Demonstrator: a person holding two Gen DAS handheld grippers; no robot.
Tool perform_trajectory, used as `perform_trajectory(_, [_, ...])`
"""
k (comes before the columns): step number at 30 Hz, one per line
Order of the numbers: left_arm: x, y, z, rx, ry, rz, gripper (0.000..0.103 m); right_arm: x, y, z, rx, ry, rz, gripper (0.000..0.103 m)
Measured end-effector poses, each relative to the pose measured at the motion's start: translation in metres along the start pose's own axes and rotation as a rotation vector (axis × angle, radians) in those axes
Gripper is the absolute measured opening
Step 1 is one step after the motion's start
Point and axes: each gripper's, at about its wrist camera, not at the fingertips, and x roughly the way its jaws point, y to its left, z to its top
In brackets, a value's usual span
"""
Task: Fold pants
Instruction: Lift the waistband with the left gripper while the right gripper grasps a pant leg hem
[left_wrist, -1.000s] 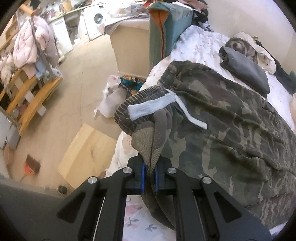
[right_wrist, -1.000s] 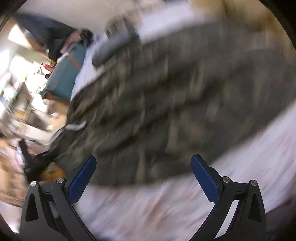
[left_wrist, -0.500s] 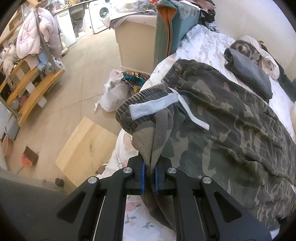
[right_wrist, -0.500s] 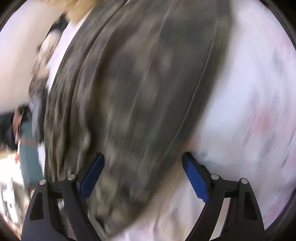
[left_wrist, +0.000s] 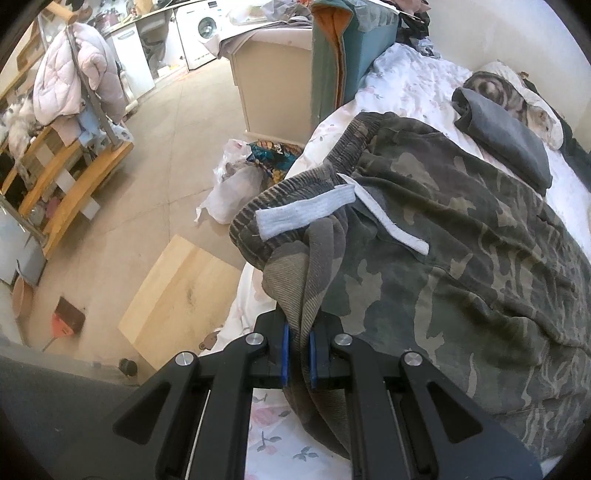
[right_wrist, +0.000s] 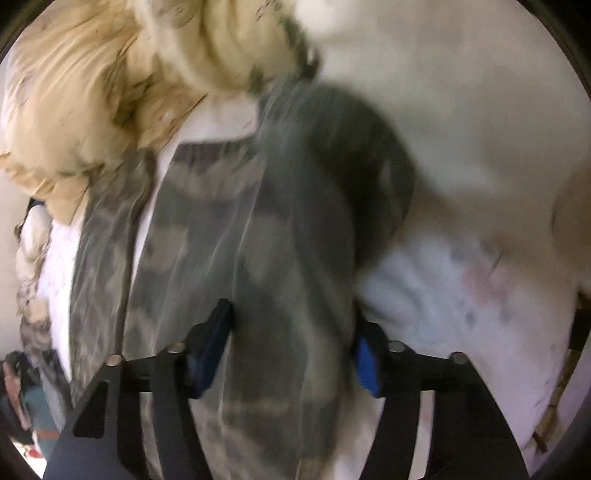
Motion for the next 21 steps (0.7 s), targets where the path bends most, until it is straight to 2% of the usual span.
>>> perform_trajectory(2, [0.001, 0.001, 0.000, -0.002, 0.003, 0.003, 0.006, -0.002, 0.003, 0.007, -0.004, -0.044, -0.044, 0.043])
perform_trajectory(4, [0.002, 0.001, 0.001, -0.010, 0.007, 0.001, 0.006, -0.007, 0.008, 0.005, -0.044, -0.078, -0.103, 0.020])
perform_trajectory(5, [0.001, 0.002, 0.002, -0.013, 0.007, -0.002, 0.006, -0.015, 0.012, 0.002, -0.068, -0.111, -0.125, 0.005])
perform_trajectory(8, [-0.001, 0.006, 0.003, -0.034, 0.011, -0.026, 0.006, -0.042, 0.022, -0.005, -0.072, -0.218, -0.088, 0.004])
perform_trajectory(12, [-0.013, 0.022, 0.009, -0.107, 0.032, -0.109, 0.005, -0.083, 0.045, -0.004, -0.100, -0.294, 0.032, 0.004])
perform_trajectory(16, [-0.029, 0.034, 0.024, -0.179, 0.042, -0.200, 0.005, -0.113, 0.076, 0.006, -0.113, -0.314, 0.135, 0.004])
perform_trajectory(18, [-0.034, 0.042, 0.039, -0.233, 0.053, -0.244, 0.005, -0.125, 0.089, 0.016, -0.114, -0.320, 0.165, 0.004])
perform_trajectory(21, [-0.034, 0.047, 0.062, -0.278, 0.075, -0.276, 0.004, -0.139, 0.128, 0.030, -0.192, -0.348, 0.183, 0.004])
